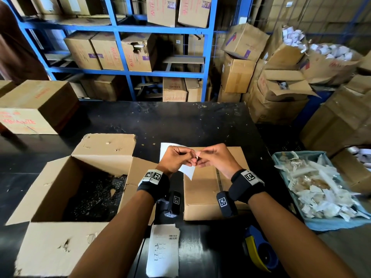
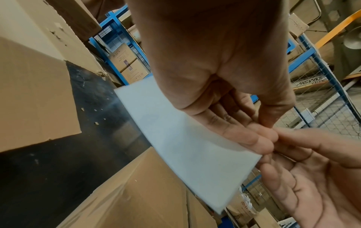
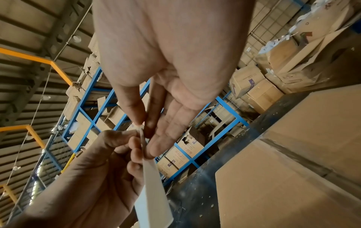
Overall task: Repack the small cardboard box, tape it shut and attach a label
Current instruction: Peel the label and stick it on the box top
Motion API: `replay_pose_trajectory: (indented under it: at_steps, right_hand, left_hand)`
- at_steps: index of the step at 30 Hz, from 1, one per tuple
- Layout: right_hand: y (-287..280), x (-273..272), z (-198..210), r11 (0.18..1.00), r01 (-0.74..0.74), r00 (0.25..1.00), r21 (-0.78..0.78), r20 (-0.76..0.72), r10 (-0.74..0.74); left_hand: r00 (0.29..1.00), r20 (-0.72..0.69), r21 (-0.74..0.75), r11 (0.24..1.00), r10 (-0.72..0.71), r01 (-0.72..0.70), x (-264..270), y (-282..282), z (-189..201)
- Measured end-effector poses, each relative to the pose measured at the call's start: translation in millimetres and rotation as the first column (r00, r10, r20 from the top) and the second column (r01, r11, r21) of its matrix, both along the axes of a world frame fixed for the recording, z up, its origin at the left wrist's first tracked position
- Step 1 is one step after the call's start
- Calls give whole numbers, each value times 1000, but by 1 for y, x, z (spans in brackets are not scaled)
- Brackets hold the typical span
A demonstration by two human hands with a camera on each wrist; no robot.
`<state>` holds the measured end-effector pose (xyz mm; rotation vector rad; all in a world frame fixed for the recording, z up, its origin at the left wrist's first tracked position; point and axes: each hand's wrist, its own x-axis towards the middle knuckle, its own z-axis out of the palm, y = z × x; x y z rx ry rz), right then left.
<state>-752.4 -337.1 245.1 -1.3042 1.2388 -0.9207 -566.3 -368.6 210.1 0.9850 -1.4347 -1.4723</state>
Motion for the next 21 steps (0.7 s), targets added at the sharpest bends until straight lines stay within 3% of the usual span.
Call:
replay_pose_trajectory:
  at_steps: [6, 9, 13, 17, 21]
  right_hand:
    - [-1, -1, -5, 998, 50, 997, 48, 53, -52]
    - [-2, -3, -10, 990, 102, 990, 97, 89, -110]
    - [0, -21, -19, 964, 171, 963, 202, 172, -207]
    - [0, -43, -35, 911, 254, 924, 326, 196, -328]
    - [-2, -55, -46, 864, 324, 885, 384, 200, -421]
  left_hand:
    - [1000, -15, 36, 999, -11, 12, -1, 4, -2]
    - [988, -151, 157, 987, 41, -17, 1, 8, -7]
    - [900, -359, 345, 931, 246, -117, 14, 16, -25]
    - [825, -424, 448, 878, 373, -167, 32, 25, -45]
    - [676, -527, 546, 815, 515, -195, 55, 23, -63]
